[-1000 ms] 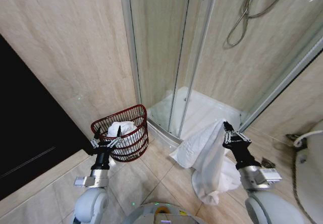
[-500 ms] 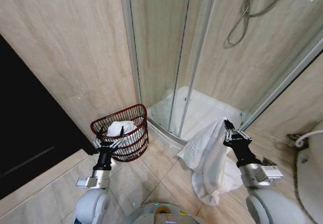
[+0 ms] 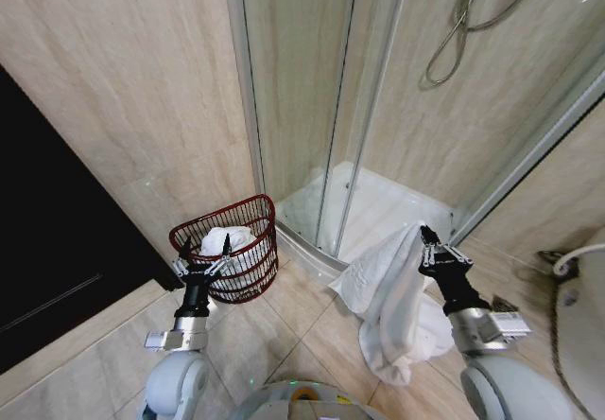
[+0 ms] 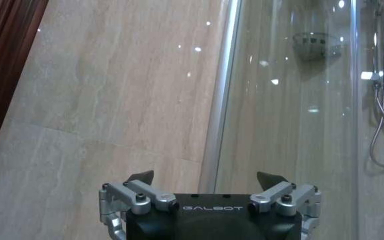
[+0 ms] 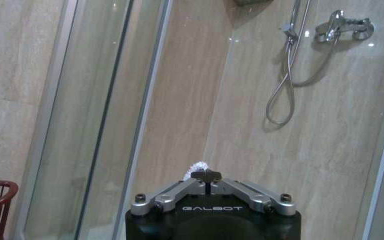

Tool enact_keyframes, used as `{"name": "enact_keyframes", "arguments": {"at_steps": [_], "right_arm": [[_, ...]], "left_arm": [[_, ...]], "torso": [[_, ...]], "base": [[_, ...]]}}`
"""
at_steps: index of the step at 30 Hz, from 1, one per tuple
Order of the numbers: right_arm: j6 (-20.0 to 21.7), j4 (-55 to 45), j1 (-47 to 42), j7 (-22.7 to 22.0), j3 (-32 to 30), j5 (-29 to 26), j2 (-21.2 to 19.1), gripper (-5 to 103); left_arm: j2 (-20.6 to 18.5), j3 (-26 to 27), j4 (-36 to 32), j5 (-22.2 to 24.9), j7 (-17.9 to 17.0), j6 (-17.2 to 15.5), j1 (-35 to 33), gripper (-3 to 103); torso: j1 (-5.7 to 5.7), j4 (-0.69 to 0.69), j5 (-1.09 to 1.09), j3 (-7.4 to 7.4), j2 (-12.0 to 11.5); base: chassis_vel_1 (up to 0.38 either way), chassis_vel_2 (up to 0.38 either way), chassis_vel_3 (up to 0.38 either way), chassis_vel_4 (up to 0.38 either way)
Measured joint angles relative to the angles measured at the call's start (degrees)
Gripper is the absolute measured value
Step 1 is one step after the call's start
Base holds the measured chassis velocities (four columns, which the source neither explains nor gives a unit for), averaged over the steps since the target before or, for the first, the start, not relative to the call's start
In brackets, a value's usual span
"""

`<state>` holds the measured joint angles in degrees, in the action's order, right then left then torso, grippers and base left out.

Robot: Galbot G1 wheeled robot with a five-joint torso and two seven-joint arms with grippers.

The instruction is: Discard the used towel into the hamper.

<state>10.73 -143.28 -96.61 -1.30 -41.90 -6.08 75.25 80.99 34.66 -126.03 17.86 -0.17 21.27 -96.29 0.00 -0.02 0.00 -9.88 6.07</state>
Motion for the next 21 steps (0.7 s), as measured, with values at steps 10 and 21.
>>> {"name": "enact_keyframes", "arguments": {"at_steps": [10, 21], "right_arm": [[-0.01, 0.04, -0.53, -0.10, -0.06, 0.04, 0.15, 0], [-0.43, 0.04, -0.15, -0.27, -0.11, -0.06, 0.03, 0]], "left_arm": [[0.01, -0.25, -0.21, 0.14, 0.00, -0.41, 0.06, 100], [0.18, -0.76, -1.39, 0.21, 0.11, -2.45, -0.41, 100]], "torso": [[0.00, 0.00, 0.00, -0.05, 0.05], [0.00, 0.00, 0.00, -0.07, 0.10]], "base": [[0.037, -0.035, -0.045, 0.039], [0.101, -0.097, -0.092, 0.107]]}}
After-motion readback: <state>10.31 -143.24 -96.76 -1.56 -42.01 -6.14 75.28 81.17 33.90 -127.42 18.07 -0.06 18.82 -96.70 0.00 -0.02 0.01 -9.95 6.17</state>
